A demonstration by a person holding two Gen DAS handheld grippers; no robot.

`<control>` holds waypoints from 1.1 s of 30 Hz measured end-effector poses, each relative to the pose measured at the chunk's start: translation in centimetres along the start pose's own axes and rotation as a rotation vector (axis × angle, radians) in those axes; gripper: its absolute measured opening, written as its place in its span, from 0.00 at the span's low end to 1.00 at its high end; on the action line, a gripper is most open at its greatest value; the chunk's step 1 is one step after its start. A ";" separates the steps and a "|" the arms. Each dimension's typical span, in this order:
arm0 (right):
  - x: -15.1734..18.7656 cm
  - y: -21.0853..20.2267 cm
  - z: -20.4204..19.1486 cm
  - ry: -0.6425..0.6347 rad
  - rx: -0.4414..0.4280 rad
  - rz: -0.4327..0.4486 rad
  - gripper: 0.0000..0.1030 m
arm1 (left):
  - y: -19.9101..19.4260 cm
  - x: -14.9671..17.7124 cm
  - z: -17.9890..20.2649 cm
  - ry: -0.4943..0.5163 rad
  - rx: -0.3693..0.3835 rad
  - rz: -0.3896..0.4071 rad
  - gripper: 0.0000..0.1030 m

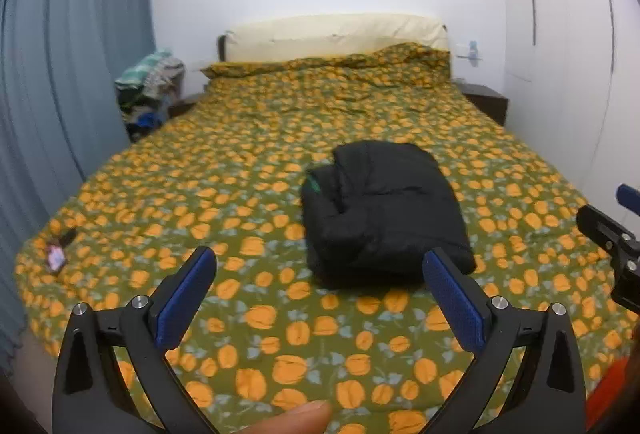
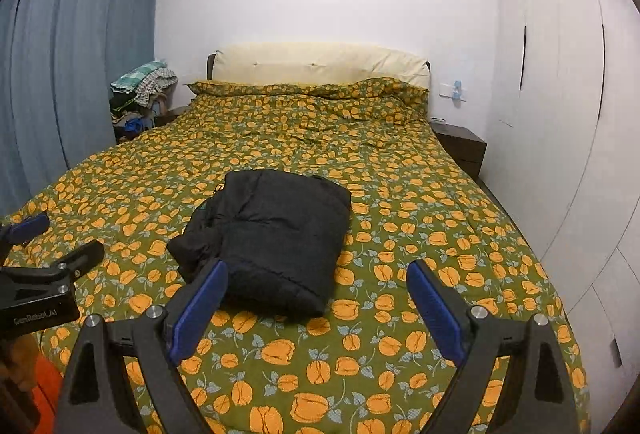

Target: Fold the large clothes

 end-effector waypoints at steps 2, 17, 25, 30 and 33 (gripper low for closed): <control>0.0 -0.3 0.0 -0.001 0.002 -0.006 0.90 | -0.3 0.0 0.1 0.004 -0.015 0.002 1.00; 2.1 -2.6 -0.9 0.028 -0.010 -0.081 0.90 | -3.5 0.2 1.0 -0.038 -0.004 -0.017 1.00; 2.0 -3.9 -1.7 0.020 0.001 -0.115 0.90 | -4.3 0.6 0.7 -0.032 -0.019 -0.056 1.00; 1.9 -4.7 -2.3 0.006 0.009 -0.117 0.90 | -4.5 0.9 -0.1 -0.090 0.011 -0.087 1.00; 1.9 -5.2 -2.6 0.000 0.020 -0.113 0.90 | -4.6 0.9 -0.2 -0.087 0.000 -0.089 1.00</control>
Point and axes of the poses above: each gripper's, at about its wrist camera, not at the fingertips, and y roughly the way its jaws point, z to its right, x to its underside, the point moved 5 cm from there along y, roughly the way its jaws point, and after that the axes turned 6 degrees about x, right-handed, at the moved point
